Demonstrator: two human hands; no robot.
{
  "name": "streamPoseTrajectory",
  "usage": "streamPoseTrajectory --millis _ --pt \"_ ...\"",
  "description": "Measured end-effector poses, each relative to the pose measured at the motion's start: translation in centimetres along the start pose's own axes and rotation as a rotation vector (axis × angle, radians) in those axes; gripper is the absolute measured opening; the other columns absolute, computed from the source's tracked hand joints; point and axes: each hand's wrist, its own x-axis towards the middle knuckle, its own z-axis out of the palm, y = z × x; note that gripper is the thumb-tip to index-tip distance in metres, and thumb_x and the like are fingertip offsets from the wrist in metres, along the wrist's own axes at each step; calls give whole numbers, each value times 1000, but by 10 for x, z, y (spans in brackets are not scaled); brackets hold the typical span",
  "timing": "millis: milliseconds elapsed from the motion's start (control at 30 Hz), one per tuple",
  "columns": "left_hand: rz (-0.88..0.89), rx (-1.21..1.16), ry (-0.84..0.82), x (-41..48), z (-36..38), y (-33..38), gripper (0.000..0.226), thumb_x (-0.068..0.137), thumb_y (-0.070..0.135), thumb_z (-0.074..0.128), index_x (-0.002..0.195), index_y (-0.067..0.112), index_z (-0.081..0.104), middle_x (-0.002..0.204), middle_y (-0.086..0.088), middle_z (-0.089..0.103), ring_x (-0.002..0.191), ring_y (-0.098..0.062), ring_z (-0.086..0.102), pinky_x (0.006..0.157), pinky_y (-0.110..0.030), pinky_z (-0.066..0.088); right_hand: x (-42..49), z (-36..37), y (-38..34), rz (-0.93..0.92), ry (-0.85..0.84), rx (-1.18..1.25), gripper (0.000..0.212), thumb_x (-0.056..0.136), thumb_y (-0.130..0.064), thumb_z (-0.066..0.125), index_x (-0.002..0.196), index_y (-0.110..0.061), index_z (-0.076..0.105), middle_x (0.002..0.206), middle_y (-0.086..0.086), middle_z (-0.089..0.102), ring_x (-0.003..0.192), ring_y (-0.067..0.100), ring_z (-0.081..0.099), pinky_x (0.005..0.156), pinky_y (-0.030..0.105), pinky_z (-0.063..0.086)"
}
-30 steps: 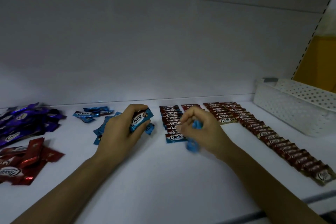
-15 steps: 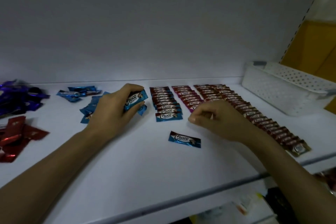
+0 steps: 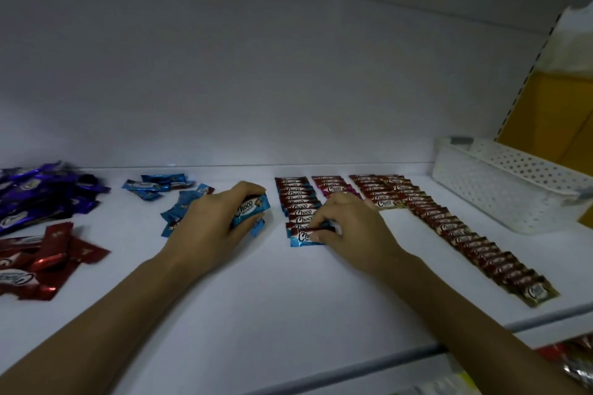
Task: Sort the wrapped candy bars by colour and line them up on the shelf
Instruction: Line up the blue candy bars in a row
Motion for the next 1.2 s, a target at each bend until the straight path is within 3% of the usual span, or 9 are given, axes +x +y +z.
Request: streamPoseTrajectory --millis 267,500,767,933,1000,1067,1200 --pt "-27 21 -33 4 2 -6 39 88 24 66 125 27 54 110 11 66 84 4 53 63 3 40 11 0 4 -4 -43 -9 20 86 -37 66 102 -29 73 107 -7 61 106 12 48 90 31 25" --pt "-24 2 -37 4 1 -6 39 88 25 67 125 28 54 103 20 58 83 5 52 63 4 39 8 -5 11 4 -69 -52 23 87 -39 64 106 -30 72 108 -9 61 106 10 47 86 28 23" --pt "-15 -7 -45 6 2 -5 39 87 23 67 124 27 55 98 24 50 79 8 50 63 6 39 11 -5 12 43 -87 -98 37 87 -45 61 119 -28 64 119 -6 57 114 12 45 96 31 24" --pt "-30 -31 -36 6 1 -4 39 87 22 67 123 29 55 100 26 52 75 14 52 66 4 40 10 -4 12 34 -91 -86 31 88 -40 62 116 -28 65 117 -7 57 111 10 46 97 30 27" --pt "-24 -112 -16 6 0 0 37 87 21 68 117 36 53 98 33 53 80 18 56 67 0 44 11 -5 8 39 -15 61 25 89 -33 63 111 -22 67 109 -5 61 100 7 51 92 26 38" --pt "-9 -209 -21 6 0 7 41 86 23 67 111 48 46 96 30 56 88 14 59 64 -9 51 12 -7 -4 76 34 398 15 90 -27 61 102 -20 69 99 -4 66 90 7 59 80 20 47" --pt "96 -272 -72 3 5 21 48 87 21 68 115 51 43 93 28 63 80 10 65 59 -11 51 18 -5 -36 189 -115 962 13 88 -28 63 98 -22 69 90 -6 72 85 4 68 68 12 50"
